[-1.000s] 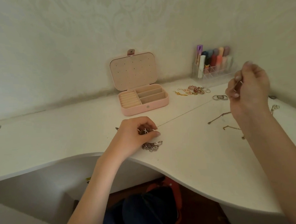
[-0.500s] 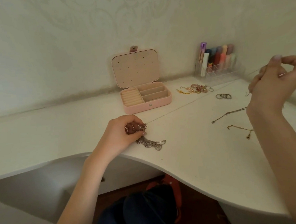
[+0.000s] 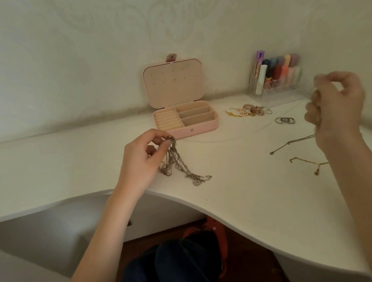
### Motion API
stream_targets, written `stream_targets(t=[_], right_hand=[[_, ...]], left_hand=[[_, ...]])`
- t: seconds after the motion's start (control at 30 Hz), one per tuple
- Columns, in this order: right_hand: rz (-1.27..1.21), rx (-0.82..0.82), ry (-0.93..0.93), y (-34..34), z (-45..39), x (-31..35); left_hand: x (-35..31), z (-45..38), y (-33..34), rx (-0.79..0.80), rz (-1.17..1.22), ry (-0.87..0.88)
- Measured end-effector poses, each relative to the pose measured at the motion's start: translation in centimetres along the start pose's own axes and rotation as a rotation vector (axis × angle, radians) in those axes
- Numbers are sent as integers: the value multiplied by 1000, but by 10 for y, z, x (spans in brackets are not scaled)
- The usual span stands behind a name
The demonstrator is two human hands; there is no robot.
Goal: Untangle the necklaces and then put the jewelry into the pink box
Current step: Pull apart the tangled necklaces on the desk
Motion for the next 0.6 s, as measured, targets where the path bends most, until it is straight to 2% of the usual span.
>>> stream_targets(t=[0.13,0.23,0.33,0.47,0.53,0.6], right_hand=[[150,528,39,30,30,-1],[509,792,-11,44,49,-20],[898,891,-129,47,55,-40],[1152,944,-243,55,62,-47],[1121,899,-334,64,70,-42],[952,900,-325,76,84,-37]], left_hand=[[1,-4,2,15,21,-19],[0,-6,4,0,44,-30],[0,-7,4,-23,42,-20],[0,-8,5,-33,15,12],[0,-8,5,-22,9,31],[-1,-7,7,-12,6,43]])
Point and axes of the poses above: each hand's wrist, its own z-axis away from the middle knuckle, its own y-axis out of the palm, x = y × z, the point moved 2 cm from there along -z, towards the middle knuckle, and after that the axes turned 3 degrees about -y, right-handed, at the moved point
